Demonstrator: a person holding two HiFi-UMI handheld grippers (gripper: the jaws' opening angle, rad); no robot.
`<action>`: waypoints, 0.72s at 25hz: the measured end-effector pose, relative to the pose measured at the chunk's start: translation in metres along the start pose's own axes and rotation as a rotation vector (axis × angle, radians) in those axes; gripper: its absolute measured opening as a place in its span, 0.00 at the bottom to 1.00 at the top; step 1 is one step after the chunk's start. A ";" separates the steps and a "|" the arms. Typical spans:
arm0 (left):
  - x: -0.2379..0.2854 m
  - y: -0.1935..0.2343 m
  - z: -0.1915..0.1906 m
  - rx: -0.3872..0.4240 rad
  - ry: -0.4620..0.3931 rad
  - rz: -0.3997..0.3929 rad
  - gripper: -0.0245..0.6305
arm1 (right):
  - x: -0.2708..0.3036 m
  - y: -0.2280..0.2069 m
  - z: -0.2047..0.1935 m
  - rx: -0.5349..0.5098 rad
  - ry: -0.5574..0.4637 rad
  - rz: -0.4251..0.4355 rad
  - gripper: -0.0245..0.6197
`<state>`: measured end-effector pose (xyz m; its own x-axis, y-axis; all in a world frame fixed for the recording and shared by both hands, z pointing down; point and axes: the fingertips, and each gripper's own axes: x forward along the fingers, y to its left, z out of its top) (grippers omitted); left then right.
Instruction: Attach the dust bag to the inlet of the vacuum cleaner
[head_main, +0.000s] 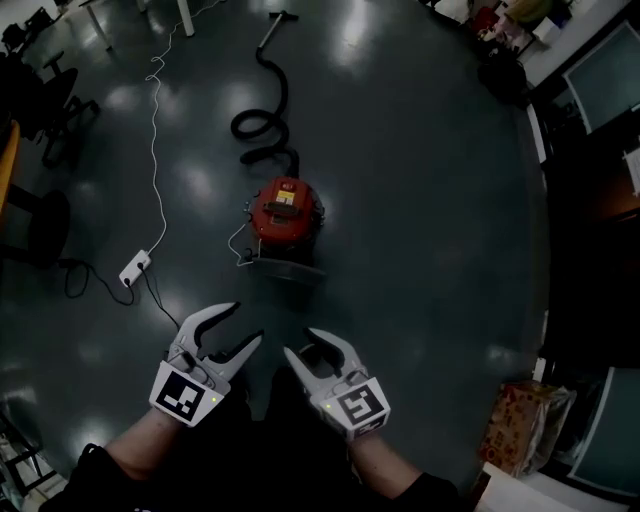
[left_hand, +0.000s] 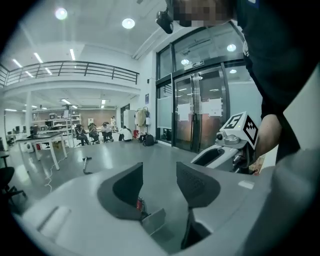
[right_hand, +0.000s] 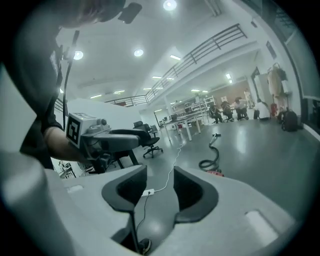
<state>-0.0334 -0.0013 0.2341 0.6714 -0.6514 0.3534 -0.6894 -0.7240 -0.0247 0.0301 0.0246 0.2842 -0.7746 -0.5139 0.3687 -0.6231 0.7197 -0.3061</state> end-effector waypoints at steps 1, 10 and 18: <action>-0.012 -0.008 0.005 0.007 -0.009 -0.007 0.37 | -0.005 0.011 0.005 -0.011 -0.007 -0.005 0.30; -0.127 -0.045 0.014 0.022 -0.152 -0.080 0.29 | -0.022 0.123 0.033 -0.049 -0.050 -0.084 0.26; -0.192 -0.078 0.064 0.061 -0.270 -0.110 0.12 | -0.061 0.187 0.068 -0.173 -0.163 -0.063 0.04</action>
<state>-0.0910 0.1653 0.1083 0.7948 -0.5993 0.0959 -0.5965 -0.8005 -0.0589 -0.0468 0.1585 0.1447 -0.7507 -0.6188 0.2315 -0.6539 0.7458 -0.1273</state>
